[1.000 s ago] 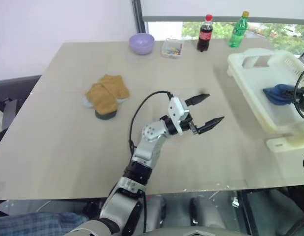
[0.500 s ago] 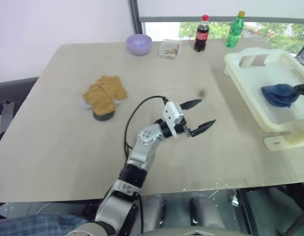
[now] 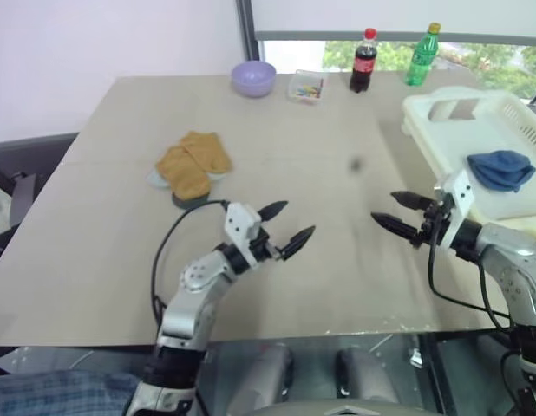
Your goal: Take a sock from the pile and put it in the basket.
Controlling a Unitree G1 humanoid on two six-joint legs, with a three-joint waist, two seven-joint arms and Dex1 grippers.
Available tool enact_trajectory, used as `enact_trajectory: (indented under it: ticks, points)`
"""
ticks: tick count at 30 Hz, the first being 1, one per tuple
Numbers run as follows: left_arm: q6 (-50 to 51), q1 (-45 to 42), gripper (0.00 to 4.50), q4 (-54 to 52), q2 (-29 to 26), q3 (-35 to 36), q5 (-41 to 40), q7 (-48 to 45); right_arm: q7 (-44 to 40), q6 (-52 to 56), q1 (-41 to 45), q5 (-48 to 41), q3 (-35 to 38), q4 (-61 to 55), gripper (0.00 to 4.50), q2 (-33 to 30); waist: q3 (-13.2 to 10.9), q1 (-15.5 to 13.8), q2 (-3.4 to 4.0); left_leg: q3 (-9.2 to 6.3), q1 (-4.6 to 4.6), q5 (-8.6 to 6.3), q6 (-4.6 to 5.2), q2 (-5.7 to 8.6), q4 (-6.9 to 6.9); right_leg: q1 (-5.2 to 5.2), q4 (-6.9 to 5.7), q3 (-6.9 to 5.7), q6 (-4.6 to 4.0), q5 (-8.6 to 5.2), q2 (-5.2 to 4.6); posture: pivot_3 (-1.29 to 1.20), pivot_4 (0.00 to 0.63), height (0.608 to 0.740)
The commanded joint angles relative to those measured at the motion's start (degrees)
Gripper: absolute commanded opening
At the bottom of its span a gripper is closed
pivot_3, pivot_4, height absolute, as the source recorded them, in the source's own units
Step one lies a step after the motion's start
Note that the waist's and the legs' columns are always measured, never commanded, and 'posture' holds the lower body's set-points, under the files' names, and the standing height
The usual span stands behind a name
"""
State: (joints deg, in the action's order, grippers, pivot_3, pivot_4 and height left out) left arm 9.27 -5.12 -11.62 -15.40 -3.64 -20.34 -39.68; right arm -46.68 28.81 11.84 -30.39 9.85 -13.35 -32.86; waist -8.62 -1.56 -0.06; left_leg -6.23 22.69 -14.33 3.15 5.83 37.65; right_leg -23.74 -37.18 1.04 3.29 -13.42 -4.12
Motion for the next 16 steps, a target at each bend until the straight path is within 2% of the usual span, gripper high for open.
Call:
enact_trajectory:
  ticks: [1,9,11,16]
  points:
    - [1.9,5.9,4.50,-8.8,-1.3,2.2,-0.3,3.7,-5.3,-6.9,-4.5,-0.5,1.8,2.3,3.81,-0.1,0.0,0.0,0.01,-0.03,-0.03,-0.01,0.01,-0.01,-0.01,0.03,0.03,-0.02,0.00,0.00,0.02,0.00,0.150,0.740]
    - [0.9,19.4,4.50,-15.5,-3.8,4.3,3.0,8.4,-18.6,-24.3,-14.0,5.3,1.7,15.4,3.81,-5.2,0.0,0.3,0.06,-0.01,-0.10,-0.14,0.22,-0.09,-0.21,0.04,0.12,-0.02,-0.02,-0.01,0.03,0.00,0.150,0.740]
    - [-0.6,21.6,4.50,-15.1,-4.5,5.0,4.0,8.4,-21.6,-27.7,-14.9,2.1,4.0,17.7,3.81,-3.6,0.0,0.5,0.06,0.00,-0.17,-0.14,0.22,-0.11,-0.21,0.10,0.12,-0.03,-0.02,-0.02,0.04,0.00,0.150,0.740]
    - [-2.2,23.7,4.50,-15.4,-5.4,6.7,3.8,8.9,-22.3,-29.3,-15.7,1.1,5.7,18.9,3.81,-3.9,0.0,0.7,0.09,0.01,-0.24,-0.16,0.23,-0.14,-0.23,0.17,0.15,-0.02,-0.03,-0.03,0.06,0.00,0.150,0.740]
